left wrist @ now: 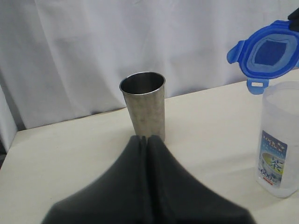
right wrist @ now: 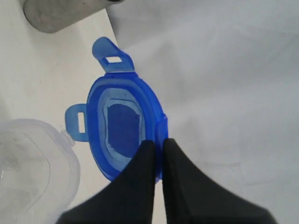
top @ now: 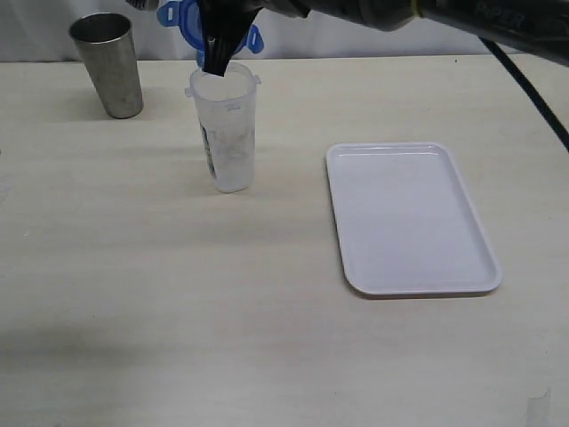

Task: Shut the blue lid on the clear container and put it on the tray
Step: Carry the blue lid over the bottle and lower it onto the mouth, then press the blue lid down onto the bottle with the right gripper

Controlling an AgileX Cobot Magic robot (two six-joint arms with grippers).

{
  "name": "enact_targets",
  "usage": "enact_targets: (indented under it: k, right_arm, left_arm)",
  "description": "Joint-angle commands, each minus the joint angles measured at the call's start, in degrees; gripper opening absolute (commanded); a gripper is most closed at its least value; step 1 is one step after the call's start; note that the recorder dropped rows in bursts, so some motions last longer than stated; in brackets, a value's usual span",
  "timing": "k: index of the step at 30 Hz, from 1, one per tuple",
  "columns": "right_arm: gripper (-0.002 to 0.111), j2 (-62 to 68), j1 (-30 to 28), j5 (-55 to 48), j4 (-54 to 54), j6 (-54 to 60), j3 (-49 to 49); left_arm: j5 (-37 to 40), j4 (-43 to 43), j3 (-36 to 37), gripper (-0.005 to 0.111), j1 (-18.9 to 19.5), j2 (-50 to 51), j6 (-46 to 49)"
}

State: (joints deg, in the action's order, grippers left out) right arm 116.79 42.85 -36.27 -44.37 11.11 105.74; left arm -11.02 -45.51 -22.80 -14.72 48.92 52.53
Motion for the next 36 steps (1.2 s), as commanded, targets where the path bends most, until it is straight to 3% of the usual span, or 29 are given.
enact_targets:
  k: [1,36]
  right_arm:
    - [0.004,0.04,-0.06,-3.97,-1.22,1.09,0.19]
    - [0.004,-2.69,6.65,-13.3,2.03,1.71,0.19]
  left_arm:
    - [0.0,-0.17,0.26,0.0,0.16,-0.26,-0.21]
    - [0.0,-0.17,0.26,0.0,0.16,-0.26,-0.21]
